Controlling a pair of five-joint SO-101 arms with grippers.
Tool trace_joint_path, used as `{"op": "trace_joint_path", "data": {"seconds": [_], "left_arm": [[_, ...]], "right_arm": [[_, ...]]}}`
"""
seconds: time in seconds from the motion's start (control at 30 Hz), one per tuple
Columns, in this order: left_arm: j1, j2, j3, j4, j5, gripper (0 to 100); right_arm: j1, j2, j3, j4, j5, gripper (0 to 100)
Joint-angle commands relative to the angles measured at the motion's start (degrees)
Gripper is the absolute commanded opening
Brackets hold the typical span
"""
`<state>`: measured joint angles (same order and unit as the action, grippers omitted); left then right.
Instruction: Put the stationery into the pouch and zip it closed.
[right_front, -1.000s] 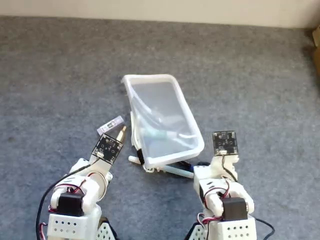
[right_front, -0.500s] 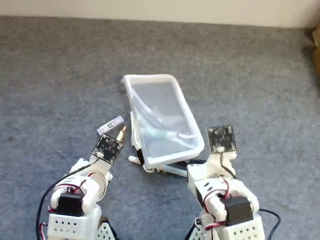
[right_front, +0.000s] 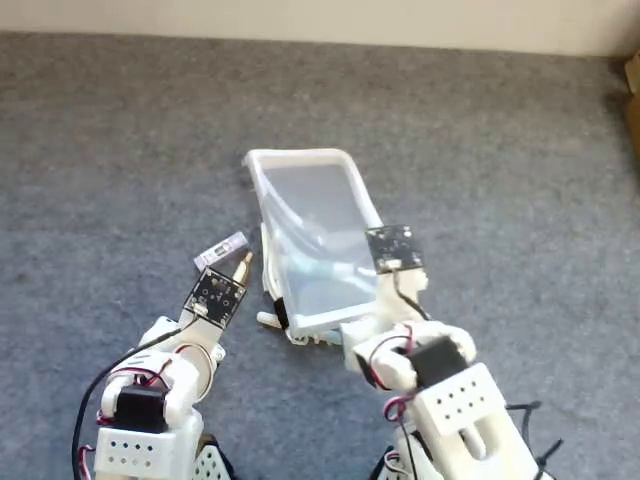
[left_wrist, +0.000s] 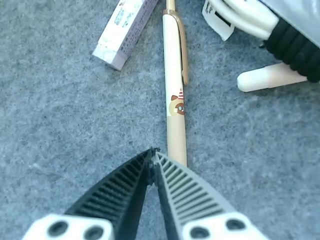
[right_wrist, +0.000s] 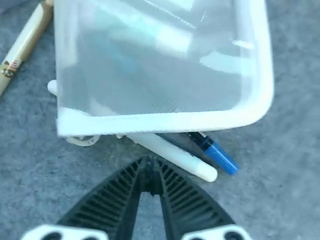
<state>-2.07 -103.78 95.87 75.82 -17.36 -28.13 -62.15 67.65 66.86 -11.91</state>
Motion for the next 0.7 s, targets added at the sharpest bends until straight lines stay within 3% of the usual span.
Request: {"op": "trace_joint_path", "data": {"seconds": [0.0,0.67], "left_arm": [[-0.66,-0.75,1.27,0.26,-0.26,1],[-0.66,-0.75,1.27,0.26,-0.26,1]], "right_arm": [[-2.24,7.78,-4.18,-5.85,-1.93,0.5],[8.22,31.78,-14.46,-25.89,-1.85,0.5]]}}
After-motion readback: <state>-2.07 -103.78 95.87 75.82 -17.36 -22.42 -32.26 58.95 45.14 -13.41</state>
